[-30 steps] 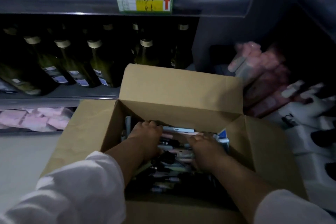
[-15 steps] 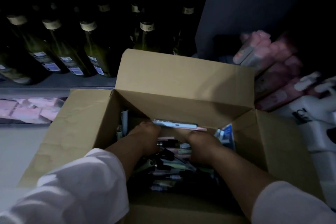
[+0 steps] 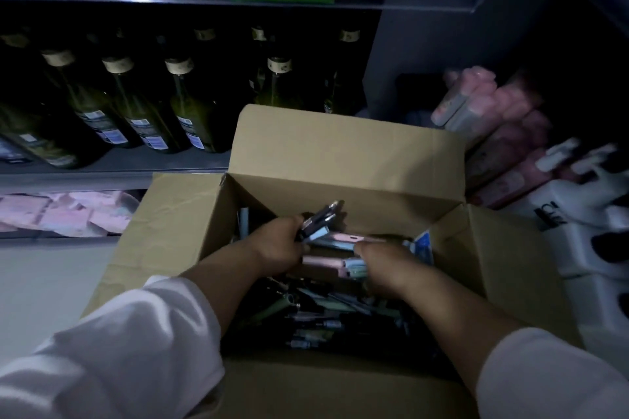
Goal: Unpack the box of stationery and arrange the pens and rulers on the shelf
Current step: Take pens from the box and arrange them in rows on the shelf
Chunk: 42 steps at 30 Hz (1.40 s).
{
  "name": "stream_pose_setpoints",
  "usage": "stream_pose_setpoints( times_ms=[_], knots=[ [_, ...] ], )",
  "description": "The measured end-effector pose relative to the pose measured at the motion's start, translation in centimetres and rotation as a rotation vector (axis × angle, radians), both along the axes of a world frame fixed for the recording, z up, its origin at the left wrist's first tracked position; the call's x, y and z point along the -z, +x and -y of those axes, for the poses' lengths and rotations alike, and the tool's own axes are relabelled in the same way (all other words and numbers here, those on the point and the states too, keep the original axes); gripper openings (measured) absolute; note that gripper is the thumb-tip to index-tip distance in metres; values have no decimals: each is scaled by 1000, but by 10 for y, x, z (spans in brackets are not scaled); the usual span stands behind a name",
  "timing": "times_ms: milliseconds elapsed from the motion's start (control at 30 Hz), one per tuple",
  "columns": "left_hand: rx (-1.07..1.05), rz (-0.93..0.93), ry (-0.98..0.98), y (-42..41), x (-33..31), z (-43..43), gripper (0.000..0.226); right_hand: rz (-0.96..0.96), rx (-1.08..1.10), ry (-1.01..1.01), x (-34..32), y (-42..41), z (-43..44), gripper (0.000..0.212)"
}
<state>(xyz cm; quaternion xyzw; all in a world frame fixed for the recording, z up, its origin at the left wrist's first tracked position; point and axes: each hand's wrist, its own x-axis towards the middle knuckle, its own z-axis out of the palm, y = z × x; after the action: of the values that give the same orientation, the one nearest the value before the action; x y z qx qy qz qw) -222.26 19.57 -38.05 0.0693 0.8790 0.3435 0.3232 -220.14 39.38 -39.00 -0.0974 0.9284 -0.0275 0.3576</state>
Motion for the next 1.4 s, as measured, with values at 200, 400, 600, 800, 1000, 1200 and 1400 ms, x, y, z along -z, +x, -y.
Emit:
stream_pose_setpoints(
  times_ms=[200, 400, 600, 800, 1000, 1200, 1400],
  knots=[
    [-281, 57, 353, 6, -77, -4, 22, -52, 211, -287, -58, 13, -4, 32],
    [-584, 127, 587, 11, -156, 4, 5, 0, 472, -574, -135, 31, -9, 26],
    [-763, 201, 649, 26, -248, -3, 6, 123, 774, -896, -228, 49, -10, 8],
    [-662, 251, 695, 59, -335, -27, 10, 153, 909, -1129, -320, 71, -16, 17],
    [-629, 257, 721, 88, -394, -54, 17, 18, 928, -1199, -391, 112, -38, 15],
    [-400, 330, 751, 117, -442, -74, 23, -141, 953, -1237, -447, 166, -47, 18],
    [-263, 315, 747, 150, -481, -89, 20, -308, 1130, -1233, -490, 229, -44, 15]
  ],
)
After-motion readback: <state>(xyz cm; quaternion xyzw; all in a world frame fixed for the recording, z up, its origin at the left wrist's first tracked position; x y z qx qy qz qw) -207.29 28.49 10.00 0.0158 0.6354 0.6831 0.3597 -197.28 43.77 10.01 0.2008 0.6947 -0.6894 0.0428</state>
